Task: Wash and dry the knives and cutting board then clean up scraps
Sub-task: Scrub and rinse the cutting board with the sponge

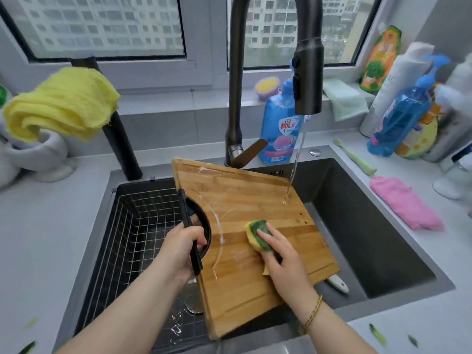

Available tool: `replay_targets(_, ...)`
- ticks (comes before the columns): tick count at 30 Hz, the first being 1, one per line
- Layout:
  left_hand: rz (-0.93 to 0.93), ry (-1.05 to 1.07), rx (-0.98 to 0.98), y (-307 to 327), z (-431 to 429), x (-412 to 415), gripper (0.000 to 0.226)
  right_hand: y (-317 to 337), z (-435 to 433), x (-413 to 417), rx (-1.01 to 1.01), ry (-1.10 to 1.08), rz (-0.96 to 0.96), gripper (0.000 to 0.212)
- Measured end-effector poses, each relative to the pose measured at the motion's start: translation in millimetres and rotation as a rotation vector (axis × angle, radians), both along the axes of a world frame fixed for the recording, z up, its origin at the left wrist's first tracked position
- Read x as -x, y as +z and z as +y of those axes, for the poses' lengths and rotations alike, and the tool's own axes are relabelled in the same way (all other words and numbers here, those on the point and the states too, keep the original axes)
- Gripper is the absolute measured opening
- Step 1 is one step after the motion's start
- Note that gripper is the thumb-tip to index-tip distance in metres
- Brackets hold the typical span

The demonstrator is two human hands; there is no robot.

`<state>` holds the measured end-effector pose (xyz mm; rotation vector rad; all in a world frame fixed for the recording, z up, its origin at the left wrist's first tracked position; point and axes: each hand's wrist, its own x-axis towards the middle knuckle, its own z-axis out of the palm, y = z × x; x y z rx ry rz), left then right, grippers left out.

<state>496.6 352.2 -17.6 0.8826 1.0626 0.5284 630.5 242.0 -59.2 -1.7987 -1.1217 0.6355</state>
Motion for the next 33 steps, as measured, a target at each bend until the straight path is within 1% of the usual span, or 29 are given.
replay_targets(1,0.011,-0.001,0.001,1,-1,-4,0.031,-1,-3,-5,0.041,-0.065,0.036,0.037)
replay_targets(2,0.017,-0.001,-0.001,2,-2,-8,0.032,0,-7,-5,0.059,-0.069,0.044,0.037)
replay_targets(5,0.017,0.019,-0.006,1,-2,-16,0.036,10,-21,17,0.014,0.15,-0.034,0.042)
replay_targets(7,0.024,0.004,-0.007,-1,-3,-20,0.037,11,-28,15,0.005,0.194,-0.039,0.047)
replay_targets(9,0.048,-0.027,-0.022,-2,-9,-26,0.037,6,-32,-8,0.06,0.098,0.005,0.044)
replay_targets(12,0.073,-0.046,-0.047,0,-17,-39,0.028,-5,-32,-44,0.172,-0.233,0.168,0.038)
replay_targets(13,0.082,-0.048,-0.054,0,-18,-43,0.027,-7,-31,-49,0.198,-0.271,0.184,0.037)
replay_targets(14,0.086,-0.046,-0.064,-1,-18,-47,0.028,-7,-31,-49,0.203,-0.255,0.169,0.037)
replay_targets(17,0.09,-0.062,-0.1,2,-17,-58,0.033,-1,-29,-41,0.103,-0.122,0.093,0.036)
replay_targets(19,0.1,-0.088,-0.114,5,-18,-65,0.034,-3,-25,-56,0.064,-0.133,0.069,0.036)
replay_targets(20,0.104,-0.107,-0.121,8,-20,-71,0.033,-7,-21,-72,0.069,-0.189,0.085,0.036)
replay_targets(22,0.117,-0.155,-0.15,10,-25,-79,0.035,-12,-10,-105,0.107,-0.402,0.189,0.036)
replay_targets(23,0.121,-0.178,-0.163,11,-27,-83,0.04,-13,-4,-118,0.121,-0.491,0.247,0.037)
replay_targets(24,0.121,-0.19,-0.169,10,-27,-87,0.046,-11,3,-126,0.124,-0.533,0.274,0.037)
replay_targets(26,0.126,-0.203,-0.181,12,-26,-94,0.052,-3,18,-130,0.077,-0.468,0.244,0.037)
replay_targets(28,0.13,-0.216,-0.19,16,-24,-101,0.048,8,33,-129,-0.011,-0.34,0.19,0.037)
replay_targets(30,0.113,-0.22,-0.182,18,-23,-105,0.045,10,41,-135,-0.042,-0.264,0.133,0.037)
replay_targets(32,0.095,-0.231,-0.159,18,-22,-105,0.049,3,44,-150,-0.007,-0.267,0.124,0.037)
replay_targets(33,0.096,-0.232,-0.152,16,-22,-105,0.052,-1,45,-160,0.017,-0.336,0.166,0.037)
